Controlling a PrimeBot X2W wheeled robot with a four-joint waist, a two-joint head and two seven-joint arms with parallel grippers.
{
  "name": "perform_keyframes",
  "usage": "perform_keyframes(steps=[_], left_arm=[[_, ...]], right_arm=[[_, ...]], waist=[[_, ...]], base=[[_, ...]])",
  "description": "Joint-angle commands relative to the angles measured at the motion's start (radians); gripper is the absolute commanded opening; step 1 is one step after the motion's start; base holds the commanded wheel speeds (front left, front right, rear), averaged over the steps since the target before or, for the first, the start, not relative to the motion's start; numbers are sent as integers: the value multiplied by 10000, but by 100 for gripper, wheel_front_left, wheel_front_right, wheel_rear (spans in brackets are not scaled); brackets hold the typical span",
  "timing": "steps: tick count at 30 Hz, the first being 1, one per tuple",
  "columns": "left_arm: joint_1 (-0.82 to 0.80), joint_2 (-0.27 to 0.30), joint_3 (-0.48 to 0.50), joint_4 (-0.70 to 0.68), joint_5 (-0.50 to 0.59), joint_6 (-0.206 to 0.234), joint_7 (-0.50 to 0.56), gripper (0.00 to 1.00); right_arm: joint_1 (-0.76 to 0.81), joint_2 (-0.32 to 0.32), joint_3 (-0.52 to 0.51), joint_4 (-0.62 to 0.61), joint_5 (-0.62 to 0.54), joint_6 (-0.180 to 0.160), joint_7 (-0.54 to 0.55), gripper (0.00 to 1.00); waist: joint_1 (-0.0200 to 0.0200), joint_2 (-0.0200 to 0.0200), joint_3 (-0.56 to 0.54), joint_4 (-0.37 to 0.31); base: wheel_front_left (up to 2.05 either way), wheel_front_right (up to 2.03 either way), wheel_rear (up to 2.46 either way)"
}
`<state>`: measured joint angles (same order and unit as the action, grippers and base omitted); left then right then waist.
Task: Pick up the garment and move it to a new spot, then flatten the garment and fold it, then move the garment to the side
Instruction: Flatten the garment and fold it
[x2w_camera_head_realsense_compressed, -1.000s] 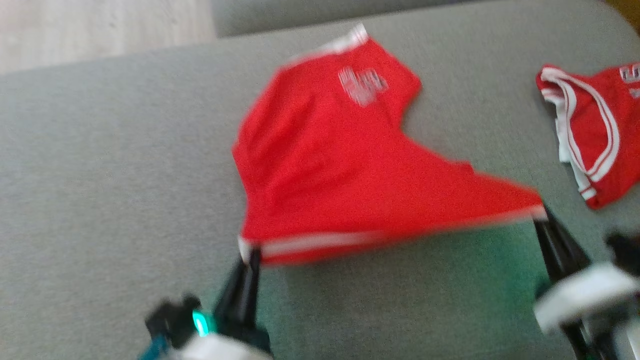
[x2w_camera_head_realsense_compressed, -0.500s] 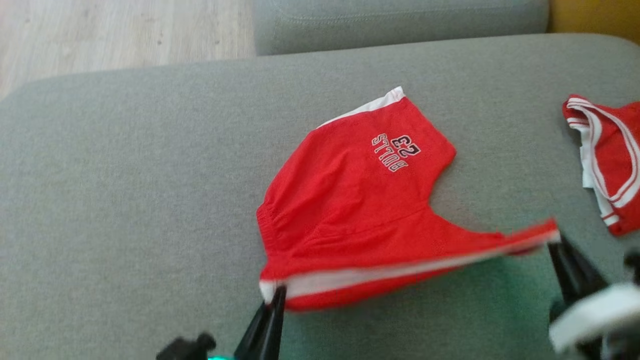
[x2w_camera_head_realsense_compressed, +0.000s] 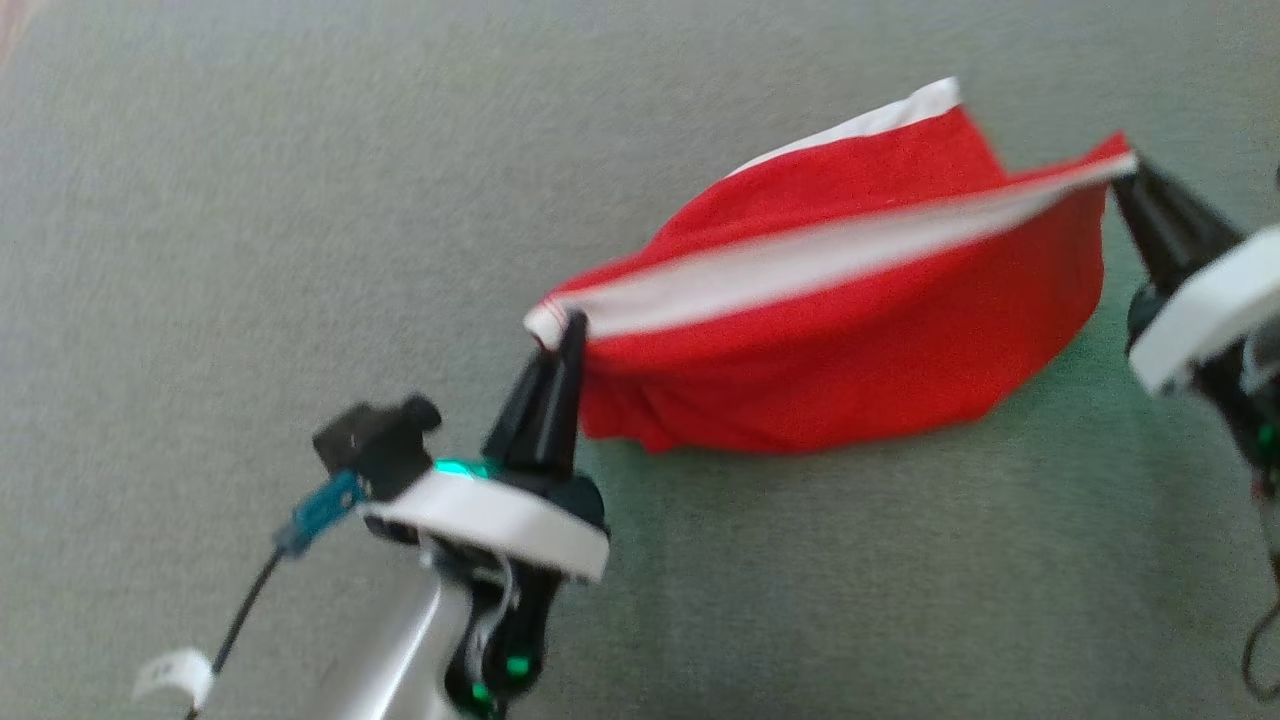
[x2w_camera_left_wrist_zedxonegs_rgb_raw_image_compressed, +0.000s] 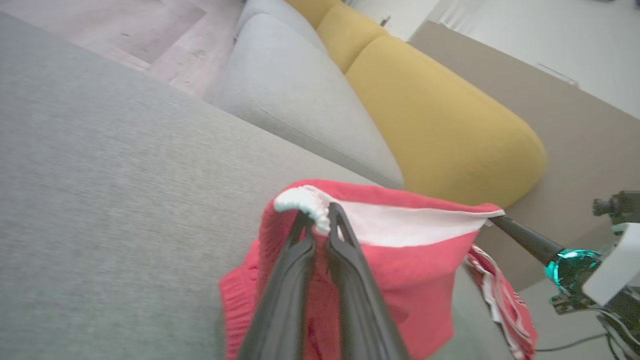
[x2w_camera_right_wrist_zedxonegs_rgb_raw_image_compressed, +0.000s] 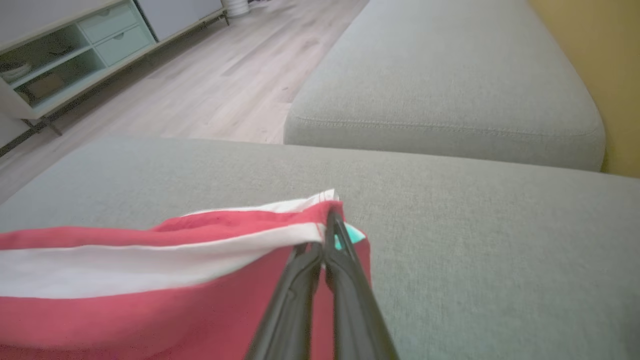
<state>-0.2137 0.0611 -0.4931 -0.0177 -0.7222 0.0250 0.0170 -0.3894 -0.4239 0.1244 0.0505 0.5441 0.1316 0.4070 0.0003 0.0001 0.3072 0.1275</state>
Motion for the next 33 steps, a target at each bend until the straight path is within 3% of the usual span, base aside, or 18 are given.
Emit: perform_keyframes(steps=[1,12,15,16,17,18,19,23,27,33], left_arm=[[-490,-36,341,-33,48,149,-71,0],[-2372,-104,-524,1676,-1088,615,-665,0],[-2840,-106,-1028,1972,-1387,741,-905,11],[-2954,-106,-1181,2083,-1469,737,-975,18],[-3015,-106,-1315,2186,-1616,751,-1009,34],[-3074,-106,-1457,2272,-1691,739,-1027,55],[-3122,-106,-1582,2359,-1718,720,-1052,100],[-3158,-1,-1813,2688,-1463,698,-1248,100],[-3003,486,-2014,2602,-697,657,-1977,100],[-2084,945,-1681,1653,551,1306,-2733,100]], right_arm=[[-556,-358,255,-35,-10,-9,30,0],[-2827,-558,1347,2404,-76,-9,-284,0],[-3213,-599,1485,2884,-97,-9,-451,0],[-3305,-604,1516,3048,-131,-9,-485,5],[-3379,-591,1535,3210,-171,-9,-511,37],[-3438,-570,1551,3344,-218,-9,-540,56],[-3477,-534,1571,3460,-245,-9,-559,100],[-3501,-417,1690,3755,-277,-9,-601,100],[-3380,-375,1741,3840,-219,-9,-724,100],[-3271,-337,1713,3649,-142,-9,-248,100]], waist=[[-3,-1,589,525],[-3,-1,1252,1083],[-3,-1,1428,1177],[-3,-1,1443,1183],[-3,-1,1450,1179],[-3,-1,1459,1170],[-3,-1,1458,1155],[-3,-1,1329,1025],[-3,-1,1018,845],[-3,-1,811,662]], base=[[0,0,0],[0,0,0],[0,0,0],[0,0,0],[0,0,0],[0,0,0],[0,0,0],[0,0,0],[0,0,0],[0,0,0]])
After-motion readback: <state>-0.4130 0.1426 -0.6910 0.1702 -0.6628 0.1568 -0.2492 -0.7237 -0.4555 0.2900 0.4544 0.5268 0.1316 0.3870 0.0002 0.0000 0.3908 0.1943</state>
